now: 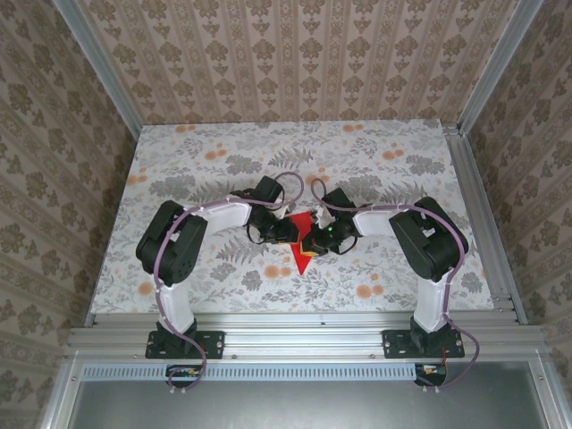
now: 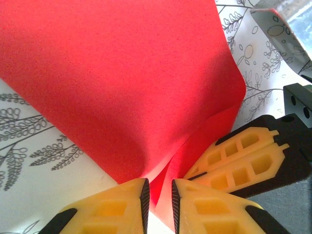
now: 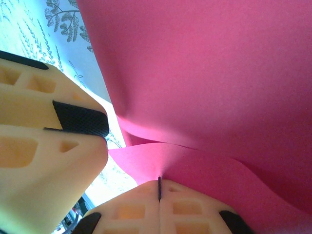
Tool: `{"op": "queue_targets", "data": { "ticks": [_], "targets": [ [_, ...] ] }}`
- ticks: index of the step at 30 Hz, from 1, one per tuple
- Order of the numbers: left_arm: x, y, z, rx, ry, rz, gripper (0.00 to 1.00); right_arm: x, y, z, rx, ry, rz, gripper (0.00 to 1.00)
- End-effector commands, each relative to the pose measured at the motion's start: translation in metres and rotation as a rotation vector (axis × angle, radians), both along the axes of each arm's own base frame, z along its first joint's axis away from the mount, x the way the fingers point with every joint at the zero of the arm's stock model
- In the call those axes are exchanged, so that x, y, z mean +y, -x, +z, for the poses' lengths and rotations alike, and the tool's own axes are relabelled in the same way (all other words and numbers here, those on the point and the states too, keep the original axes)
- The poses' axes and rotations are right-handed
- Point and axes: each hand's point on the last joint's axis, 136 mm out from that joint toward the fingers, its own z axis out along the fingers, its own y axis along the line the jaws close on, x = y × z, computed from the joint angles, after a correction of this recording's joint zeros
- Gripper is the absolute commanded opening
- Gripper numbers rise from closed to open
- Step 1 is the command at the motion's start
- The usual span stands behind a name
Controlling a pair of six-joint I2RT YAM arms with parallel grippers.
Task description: Fold a paper plane with a square sheet of paper (pick it up from the middle)
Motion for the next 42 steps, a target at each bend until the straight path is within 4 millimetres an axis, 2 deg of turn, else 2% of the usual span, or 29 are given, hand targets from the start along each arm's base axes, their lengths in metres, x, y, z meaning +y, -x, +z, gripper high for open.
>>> {"op": "queue_targets", "data": {
  "ticks": [1,9,18,29,42],
  "targets": [
    [0.002,0.012,-0.01,0.035,-0.016,-0.039,0.22,-0.003,0.008,-0.005,0.019,0.017,0.008,0.01],
    [0.006,0.013,-0.015,0.037,-0.047,-0.049,0.2,-0.003,0.008,-0.005,0.017,0.016,0.01,0.01],
    [0.005,0.014,-0.015,0.041,-0.043,-0.055,0.12,-0.003,0.008,-0.005,0.018,0.016,0.012,0.01],
    [0.01,0.01,-0.02,0.031,-0.084,-0.059,0.07,-0.003,0.008,-0.003,0.013,0.015,0.012,0.01],
    [0.024,0.009,-0.033,0.01,-0.201,-0.09,0.06,-0.002,0.004,0.015,-0.026,-0.003,0.009,0.12]
  ]
}}
